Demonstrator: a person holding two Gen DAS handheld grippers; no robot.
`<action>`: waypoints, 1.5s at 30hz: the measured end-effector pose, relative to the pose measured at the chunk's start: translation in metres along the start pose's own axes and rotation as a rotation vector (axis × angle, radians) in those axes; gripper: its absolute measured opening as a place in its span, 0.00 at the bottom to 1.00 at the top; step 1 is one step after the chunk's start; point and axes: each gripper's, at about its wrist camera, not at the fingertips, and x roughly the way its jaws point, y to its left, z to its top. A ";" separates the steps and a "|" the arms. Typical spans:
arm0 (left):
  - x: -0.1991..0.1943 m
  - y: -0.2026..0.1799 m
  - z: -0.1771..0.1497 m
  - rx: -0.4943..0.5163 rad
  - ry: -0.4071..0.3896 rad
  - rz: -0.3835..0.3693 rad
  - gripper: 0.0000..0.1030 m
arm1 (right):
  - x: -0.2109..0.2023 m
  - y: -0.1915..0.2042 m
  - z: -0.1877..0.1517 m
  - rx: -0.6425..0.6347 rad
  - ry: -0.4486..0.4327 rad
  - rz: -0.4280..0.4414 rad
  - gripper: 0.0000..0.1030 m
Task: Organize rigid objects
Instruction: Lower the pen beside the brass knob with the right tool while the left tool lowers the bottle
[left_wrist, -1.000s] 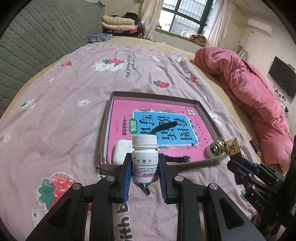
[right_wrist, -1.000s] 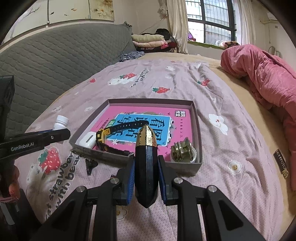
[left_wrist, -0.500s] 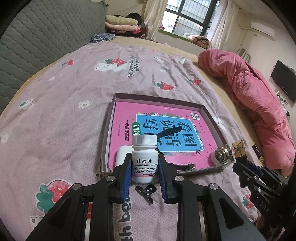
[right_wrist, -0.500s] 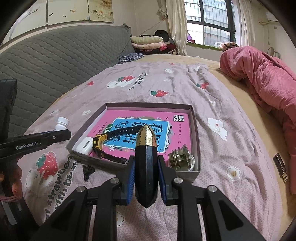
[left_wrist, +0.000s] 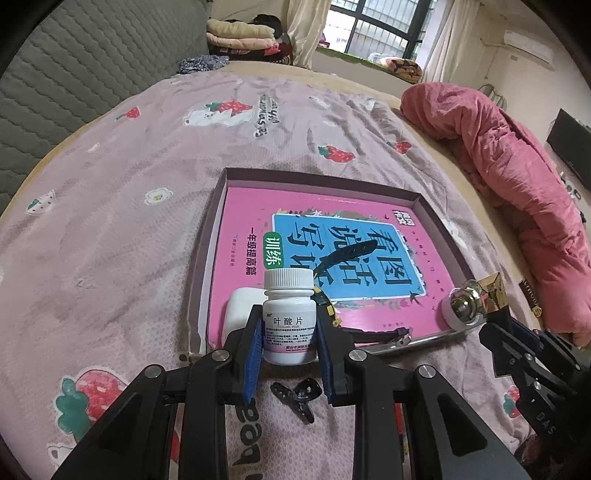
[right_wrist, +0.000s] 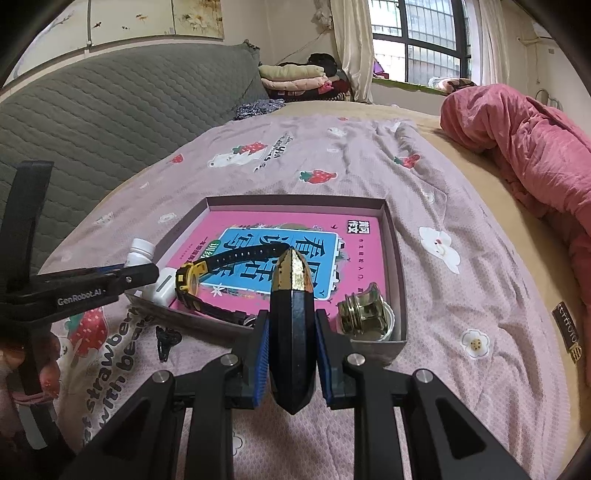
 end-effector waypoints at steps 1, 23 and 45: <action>0.003 0.000 0.000 0.000 0.005 -0.001 0.26 | 0.001 0.000 0.000 0.000 0.000 0.000 0.22; 0.032 -0.003 0.000 0.002 0.048 -0.010 0.26 | 0.032 0.003 0.012 -0.011 0.017 -0.006 0.22; 0.033 -0.012 -0.001 0.069 0.037 0.024 0.26 | 0.063 -0.002 0.018 0.004 0.080 -0.008 0.22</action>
